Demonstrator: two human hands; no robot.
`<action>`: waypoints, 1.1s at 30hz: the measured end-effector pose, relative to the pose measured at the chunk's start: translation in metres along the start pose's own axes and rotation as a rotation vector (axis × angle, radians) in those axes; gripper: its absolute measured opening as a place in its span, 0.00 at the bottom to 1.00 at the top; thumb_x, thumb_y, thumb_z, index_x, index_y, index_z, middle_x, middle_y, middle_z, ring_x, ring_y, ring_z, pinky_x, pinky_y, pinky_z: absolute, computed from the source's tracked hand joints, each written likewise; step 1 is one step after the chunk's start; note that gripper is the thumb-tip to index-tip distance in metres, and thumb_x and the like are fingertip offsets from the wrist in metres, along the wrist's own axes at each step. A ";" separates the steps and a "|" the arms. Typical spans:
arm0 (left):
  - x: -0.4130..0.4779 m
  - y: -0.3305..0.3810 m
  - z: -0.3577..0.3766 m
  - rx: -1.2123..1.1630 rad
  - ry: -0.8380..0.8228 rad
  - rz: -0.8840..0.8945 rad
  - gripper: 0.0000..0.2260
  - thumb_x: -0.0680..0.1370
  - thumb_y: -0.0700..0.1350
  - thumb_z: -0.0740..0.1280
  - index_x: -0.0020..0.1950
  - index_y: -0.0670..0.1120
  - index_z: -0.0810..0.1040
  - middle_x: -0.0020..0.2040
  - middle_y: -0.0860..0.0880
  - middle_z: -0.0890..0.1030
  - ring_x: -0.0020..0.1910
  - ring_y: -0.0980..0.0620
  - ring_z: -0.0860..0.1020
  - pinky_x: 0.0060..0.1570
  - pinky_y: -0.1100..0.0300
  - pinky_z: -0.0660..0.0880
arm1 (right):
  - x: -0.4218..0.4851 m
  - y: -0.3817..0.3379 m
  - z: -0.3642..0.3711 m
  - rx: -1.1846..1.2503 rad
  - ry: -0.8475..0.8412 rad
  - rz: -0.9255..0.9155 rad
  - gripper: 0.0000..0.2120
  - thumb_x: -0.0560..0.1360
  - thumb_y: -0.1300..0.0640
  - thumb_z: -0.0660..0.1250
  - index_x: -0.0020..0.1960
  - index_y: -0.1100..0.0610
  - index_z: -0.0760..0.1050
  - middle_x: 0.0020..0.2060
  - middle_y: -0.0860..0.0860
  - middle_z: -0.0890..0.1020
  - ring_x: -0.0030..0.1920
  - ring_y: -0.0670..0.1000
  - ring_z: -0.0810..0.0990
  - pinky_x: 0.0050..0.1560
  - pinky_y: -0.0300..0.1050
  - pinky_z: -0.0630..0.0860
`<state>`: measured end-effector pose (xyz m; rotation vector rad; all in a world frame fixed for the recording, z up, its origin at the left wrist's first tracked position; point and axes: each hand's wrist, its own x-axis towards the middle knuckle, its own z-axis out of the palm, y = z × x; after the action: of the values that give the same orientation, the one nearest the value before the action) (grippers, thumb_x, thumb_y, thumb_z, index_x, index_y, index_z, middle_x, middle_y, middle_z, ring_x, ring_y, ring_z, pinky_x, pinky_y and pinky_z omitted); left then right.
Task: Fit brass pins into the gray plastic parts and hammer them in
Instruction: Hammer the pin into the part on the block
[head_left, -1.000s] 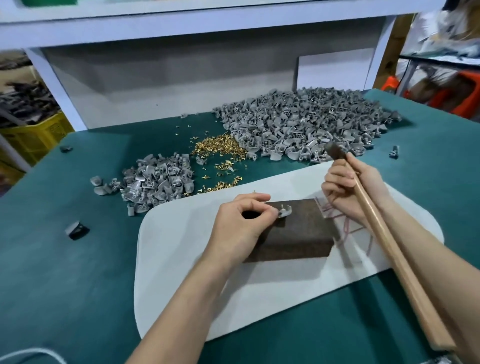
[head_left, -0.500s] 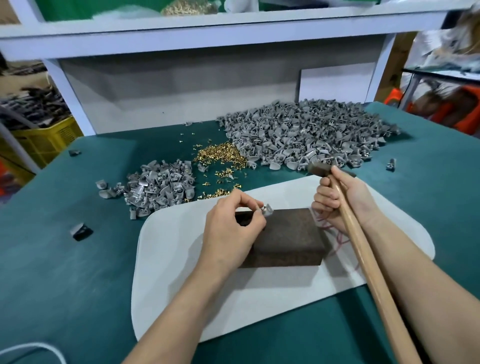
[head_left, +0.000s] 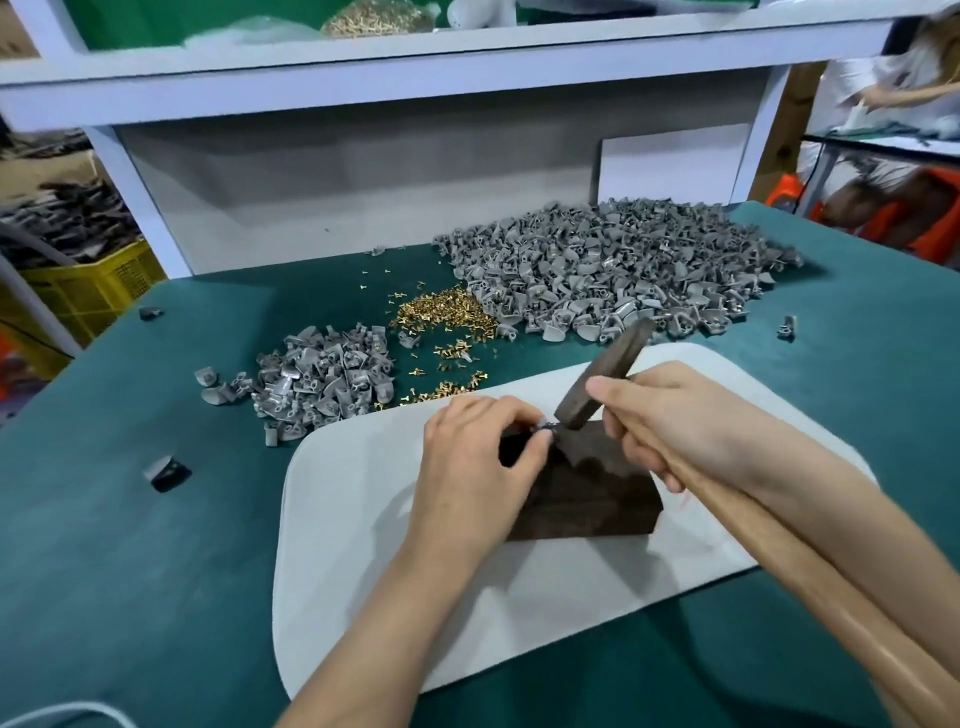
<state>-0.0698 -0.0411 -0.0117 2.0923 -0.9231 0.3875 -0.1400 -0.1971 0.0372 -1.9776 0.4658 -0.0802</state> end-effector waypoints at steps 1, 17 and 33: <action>0.000 -0.001 0.000 -0.020 0.003 -0.014 0.03 0.72 0.41 0.73 0.44 0.47 0.82 0.43 0.54 0.82 0.48 0.52 0.77 0.54 0.57 0.71 | -0.002 -0.003 0.007 -0.043 0.011 -0.011 0.19 0.80 0.50 0.59 0.35 0.61 0.70 0.15 0.50 0.68 0.15 0.48 0.64 0.17 0.34 0.63; 0.002 0.001 0.001 -0.141 -0.001 -0.081 0.03 0.71 0.43 0.75 0.41 0.47 0.82 0.38 0.60 0.76 0.46 0.56 0.75 0.45 0.73 0.67 | 0.002 -0.013 0.018 -0.227 0.137 0.018 0.16 0.78 0.50 0.57 0.35 0.57 0.68 0.14 0.48 0.67 0.19 0.51 0.66 0.22 0.37 0.64; 0.001 0.003 0.003 -0.167 0.044 -0.076 0.04 0.69 0.42 0.76 0.40 0.45 0.82 0.37 0.55 0.80 0.43 0.54 0.76 0.45 0.64 0.70 | -0.001 -0.028 0.012 -0.272 0.072 0.054 0.18 0.80 0.51 0.56 0.34 0.58 0.67 0.14 0.48 0.67 0.18 0.50 0.65 0.22 0.37 0.64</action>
<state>-0.0713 -0.0447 -0.0117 1.9522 -0.8190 0.3043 -0.1297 -0.1755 0.0571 -2.2320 0.6020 -0.0567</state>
